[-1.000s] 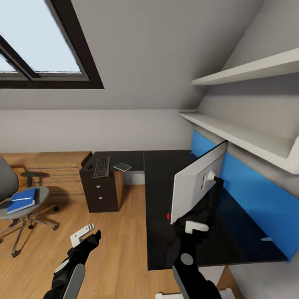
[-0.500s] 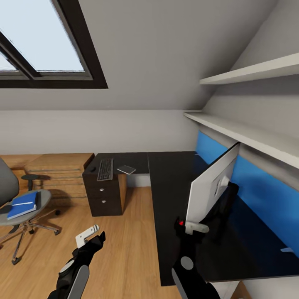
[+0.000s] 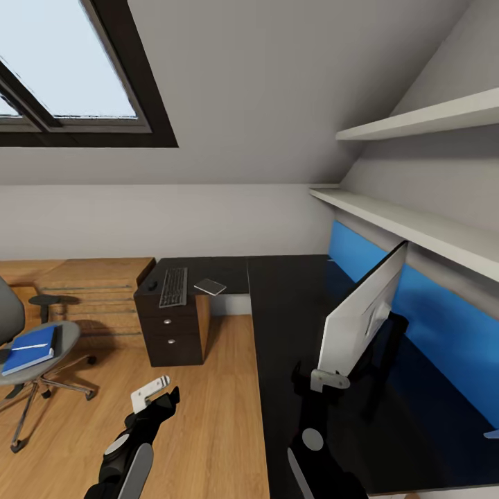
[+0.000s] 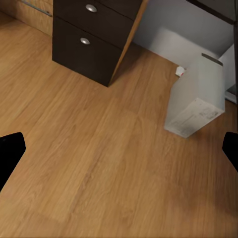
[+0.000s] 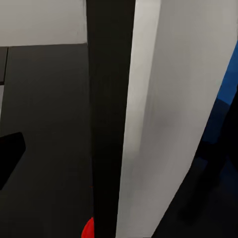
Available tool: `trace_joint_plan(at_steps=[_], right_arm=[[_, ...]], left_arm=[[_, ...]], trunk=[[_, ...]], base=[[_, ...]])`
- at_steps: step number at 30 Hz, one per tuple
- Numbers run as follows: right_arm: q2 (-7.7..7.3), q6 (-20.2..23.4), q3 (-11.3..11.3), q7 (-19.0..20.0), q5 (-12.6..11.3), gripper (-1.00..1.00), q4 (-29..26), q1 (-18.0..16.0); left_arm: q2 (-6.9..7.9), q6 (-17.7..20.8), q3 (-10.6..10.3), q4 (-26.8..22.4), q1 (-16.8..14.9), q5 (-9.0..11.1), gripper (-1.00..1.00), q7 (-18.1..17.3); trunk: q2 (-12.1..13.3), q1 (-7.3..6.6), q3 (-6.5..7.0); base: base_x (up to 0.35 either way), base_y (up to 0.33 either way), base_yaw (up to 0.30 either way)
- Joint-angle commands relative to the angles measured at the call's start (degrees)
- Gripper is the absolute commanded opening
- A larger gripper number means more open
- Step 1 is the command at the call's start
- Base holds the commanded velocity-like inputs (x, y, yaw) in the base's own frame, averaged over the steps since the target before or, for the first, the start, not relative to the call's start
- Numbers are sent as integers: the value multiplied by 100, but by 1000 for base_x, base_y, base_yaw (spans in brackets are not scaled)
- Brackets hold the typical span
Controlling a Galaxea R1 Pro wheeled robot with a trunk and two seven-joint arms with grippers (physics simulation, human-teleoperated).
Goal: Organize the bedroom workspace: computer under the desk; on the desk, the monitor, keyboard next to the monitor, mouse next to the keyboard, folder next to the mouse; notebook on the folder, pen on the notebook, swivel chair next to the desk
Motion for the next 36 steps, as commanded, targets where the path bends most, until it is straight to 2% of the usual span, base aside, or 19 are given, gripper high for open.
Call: trace_joint_plan(at_steps=[1, 5, 13, 25, 36], right_arm=[[0, 2, 3, -32, 27, 100, 6, -4], [0, 8, -6, -37, 27, 100, 6, -4], [0, 130, -119, -286, 21, 100, 4, -6], [0, 191, -448, -364, 18, 100, -3, -13], [0, 194, -497, -604, 18, 100, -3, -13]], left_arm=[[1, 15, -7, -6, -3, 53, 100, 43], [0, 20, -10, -3, -3, 55, 100, 48], [0, 20, -11, -2, -3, 55, 100, 49], [-6, 21, -11, -2, -3, 55, 100, 45], [-8, 18, -11, 1, -3, 55, 100, 48]], trunk=[[-9, 4, -7], [-9, 4, -7], [-9, 4, -7], [-9, 4, -7], [-9, 4, -7]], base=[[135, 0, 0], [54, 0, 0], [6, 0, 0], [0, 0, 0], [-2, 0, 0]])
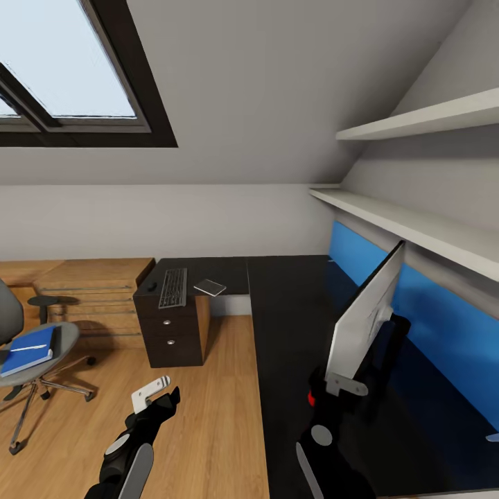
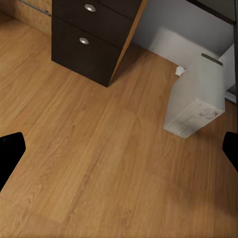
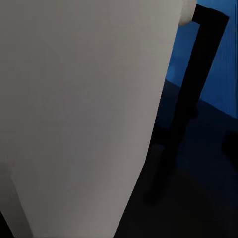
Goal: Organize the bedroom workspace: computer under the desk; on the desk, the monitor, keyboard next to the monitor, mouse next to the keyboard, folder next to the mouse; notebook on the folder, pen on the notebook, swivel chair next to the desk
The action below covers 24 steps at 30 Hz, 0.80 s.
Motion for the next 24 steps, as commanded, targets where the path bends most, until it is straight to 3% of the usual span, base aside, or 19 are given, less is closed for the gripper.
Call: trace_joint_plan(at_steps=[1, 12, 24], right_arm=[[0, -9, 4, -53, 15, 100, 5, -4], [0, -5, 4, -97, 15, 100, 5, -4], [0, -5, 4, -97, 15, 100, 5, -4]], left_arm=[[1, 15, -6, -6, -3, 53, 100, 44], [14, 9, -6, -10, -3, 39, 100, 48], [34, 10, -2, -11, -3, 35, 100, 36]], trunk=[[-8, 3, -7], [-8, 3, -7], [-8, 3, -7]], base=[[-68, -5, 0], [-206, -167, 0], [65, -330, 0]])
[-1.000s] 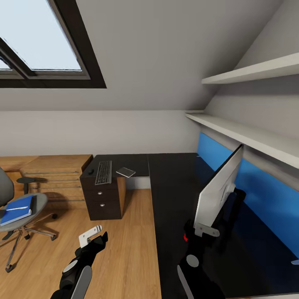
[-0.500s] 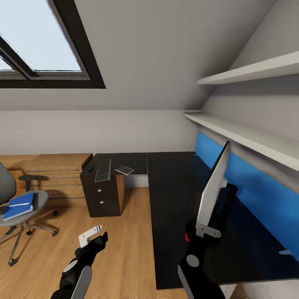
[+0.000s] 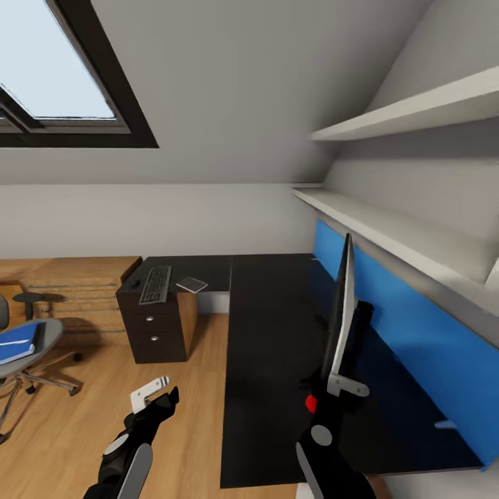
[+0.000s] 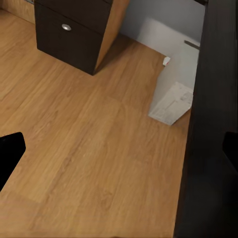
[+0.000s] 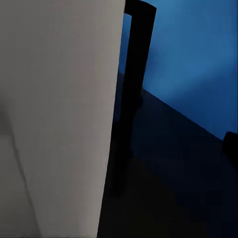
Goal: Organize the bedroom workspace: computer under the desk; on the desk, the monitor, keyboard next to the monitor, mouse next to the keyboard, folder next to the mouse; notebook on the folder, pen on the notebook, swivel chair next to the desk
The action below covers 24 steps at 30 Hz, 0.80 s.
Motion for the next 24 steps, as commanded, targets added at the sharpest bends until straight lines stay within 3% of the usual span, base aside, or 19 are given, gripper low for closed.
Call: trace_joint_plan(at_steps=[1, 11, 24], right_arm=[[0, -15, 3, -25, 6, 100, 7, -4], [0, -15, 3, -25, 6, 100, 7, -4], [0, -21, 3, -16, 6, 100, 8, -4]], left_arm=[[1, 17, -4, -10, -3, 56, 100, 45], [2, 23, -1, -10, -3, 70, 100, 53], [1, 23, -6, -10, -3, 69, 100, 48]], trunk=[[-7, 4, -7], [-7, 4, -7], [-7, 4, -7]], base=[[122, -318, 0], [28, -279, 0], [-85, -278, 0]])
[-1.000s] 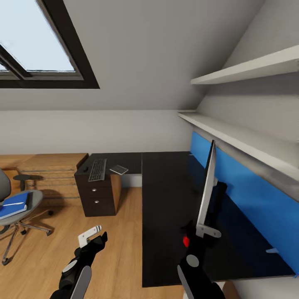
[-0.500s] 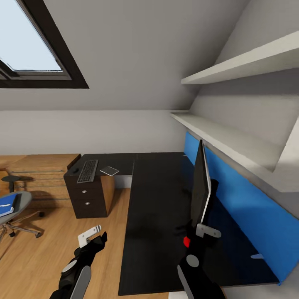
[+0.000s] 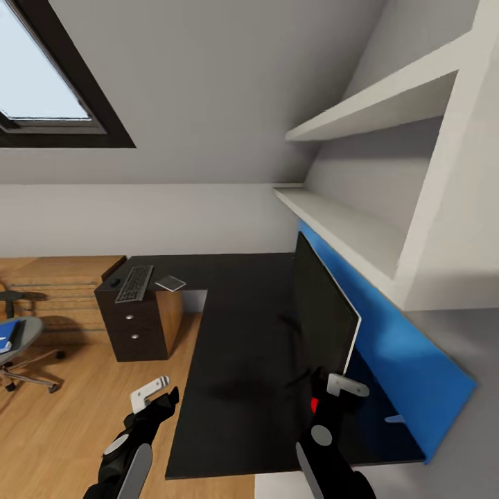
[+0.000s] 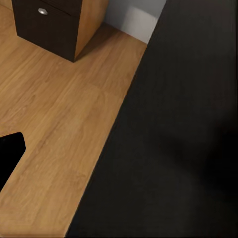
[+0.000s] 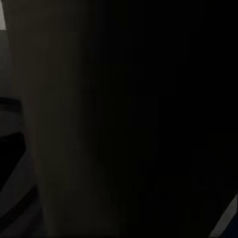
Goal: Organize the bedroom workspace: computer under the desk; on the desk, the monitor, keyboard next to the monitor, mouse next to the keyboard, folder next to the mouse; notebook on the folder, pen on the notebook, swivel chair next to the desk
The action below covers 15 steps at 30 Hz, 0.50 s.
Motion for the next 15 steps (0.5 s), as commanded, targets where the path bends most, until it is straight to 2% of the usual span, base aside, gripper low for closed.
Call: trace_joint_plan(at_steps=[1, 6, 15], right_arm=[[0, -15, 4, -26, 7, 100, 8, -4], [0, -16, 4, -22, 7, 100, 9, -4], [0, -62, 40, 5, 0, 100, 11, -4]], left_arm=[[0, 15, -5, -9, -3, 54, 100, 44], [-3, 15, -8, -9, -3, 56, 100, 46], [-2, 15, -5, -9, -3, 63, 100, 45]], trunk=[[-8, 3, -7], [-8, 3, -7], [-8, 3, -7]], base=[[-4, -195, 0], [-2, -131, 0], [0, -16, 0]])
